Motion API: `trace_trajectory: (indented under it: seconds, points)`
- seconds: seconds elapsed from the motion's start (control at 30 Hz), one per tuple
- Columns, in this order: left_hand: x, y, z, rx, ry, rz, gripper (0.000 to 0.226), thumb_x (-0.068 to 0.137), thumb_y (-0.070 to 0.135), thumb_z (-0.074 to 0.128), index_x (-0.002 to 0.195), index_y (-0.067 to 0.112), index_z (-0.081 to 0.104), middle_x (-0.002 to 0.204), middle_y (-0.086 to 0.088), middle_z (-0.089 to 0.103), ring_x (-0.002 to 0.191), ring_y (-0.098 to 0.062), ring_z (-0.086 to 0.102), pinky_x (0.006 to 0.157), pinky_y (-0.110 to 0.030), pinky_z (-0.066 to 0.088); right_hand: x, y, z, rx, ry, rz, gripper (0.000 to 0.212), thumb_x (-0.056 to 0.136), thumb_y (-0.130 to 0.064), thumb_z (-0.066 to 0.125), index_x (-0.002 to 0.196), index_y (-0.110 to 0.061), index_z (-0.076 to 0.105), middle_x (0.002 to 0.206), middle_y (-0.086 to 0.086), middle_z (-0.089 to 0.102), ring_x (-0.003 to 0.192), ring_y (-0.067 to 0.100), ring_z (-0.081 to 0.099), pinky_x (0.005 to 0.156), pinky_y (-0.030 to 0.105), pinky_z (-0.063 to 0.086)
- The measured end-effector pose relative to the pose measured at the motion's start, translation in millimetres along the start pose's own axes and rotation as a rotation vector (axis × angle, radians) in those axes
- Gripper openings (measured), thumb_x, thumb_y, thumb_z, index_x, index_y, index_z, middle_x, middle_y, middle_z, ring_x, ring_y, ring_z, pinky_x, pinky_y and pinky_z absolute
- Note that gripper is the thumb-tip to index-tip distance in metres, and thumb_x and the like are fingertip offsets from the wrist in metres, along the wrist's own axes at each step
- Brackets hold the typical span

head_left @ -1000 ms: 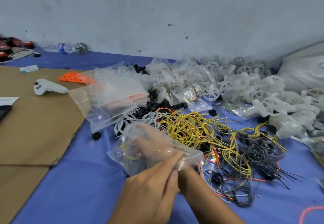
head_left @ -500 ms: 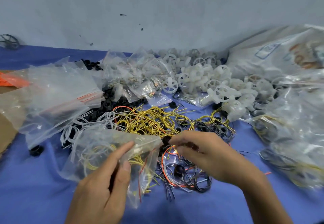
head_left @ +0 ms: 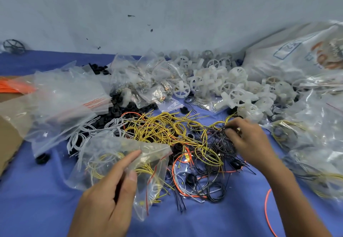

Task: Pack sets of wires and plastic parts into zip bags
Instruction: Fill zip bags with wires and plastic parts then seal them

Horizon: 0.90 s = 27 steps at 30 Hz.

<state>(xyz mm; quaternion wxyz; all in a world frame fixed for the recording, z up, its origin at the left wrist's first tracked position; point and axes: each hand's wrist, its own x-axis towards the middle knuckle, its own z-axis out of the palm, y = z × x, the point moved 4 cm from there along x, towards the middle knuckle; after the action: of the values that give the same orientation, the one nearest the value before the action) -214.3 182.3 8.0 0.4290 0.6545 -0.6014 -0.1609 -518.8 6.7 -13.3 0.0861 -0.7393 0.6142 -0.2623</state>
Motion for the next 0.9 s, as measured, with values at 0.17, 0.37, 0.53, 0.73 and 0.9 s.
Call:
trace_trajectory:
  seconds: [0.17,0.37,0.53,0.73,0.9]
  points:
    - [0.2,2.1,2.5,0.001,-0.013,0.010,0.039,0.087,0.045,0.048,0.119,0.066,0.053,0.048,0.011,0.043,0.042,0.001,0.039,0.045,-0.011,0.034,-1.4,-4.5,-27.5,0.313,0.127,0.101,0.007,0.094,-0.027,0.060,0.090,-0.025,0.065,0.079,-0.005,0.068,0.076,0.013,0.061,0.071,0.035,0.046]
    - [4.9,3.3,6.6,-0.008,-0.033,0.020,0.045,0.087,0.045,0.049,0.129,0.061,0.047,0.061,0.014,0.049,0.050,-0.001,0.047,0.051,-0.011,0.037,-28.6,-49.7,-35.1,1.091,-0.088,0.047,0.017,0.089,-0.033,0.063,0.090,-0.017,0.067,0.079,0.009,0.060,0.077,0.021,0.063,0.067,0.029,0.055]
    - [6.9,7.4,13.7,-0.018,-0.079,0.042,0.047,0.090,0.046,0.047,0.135,0.057,0.044,0.068,0.021,0.052,0.060,0.001,0.050,0.058,-0.012,0.038,-69.0,-94.1,10.3,1.178,-0.685,0.075,0.026,0.083,-0.033,0.072,0.096,-0.010,0.068,0.068,0.007,0.050,0.058,0.019,0.054,0.059,0.037,0.055]
    - [-1.3,20.4,16.3,0.179,-0.109,0.153,0.045,0.091,0.039,0.049,0.135,0.034,0.058,0.096,0.013,0.071,0.086,-0.007,0.059,0.062,-0.017,0.044,-88.3,-148.0,67.9,1.143,-0.815,0.164,0.014,0.087,-0.012,0.063,0.100,-0.014,0.069,0.081,0.008,0.066,0.062,0.025,0.062,0.053,0.028,0.052]
    - [-4.8,17.0,12.6,0.177,-0.098,0.165,0.048,0.088,0.037,0.049,0.134,0.029,0.060,0.105,0.016,0.072,0.084,-0.005,0.065,0.059,-0.022,0.052,-80.9,-197.7,86.2,1.484,-0.837,0.392,0.038,0.096,0.002,0.045,0.129,-0.008,0.060,0.118,0.031,0.061,0.111,0.044,0.058,0.102,0.057,0.040]
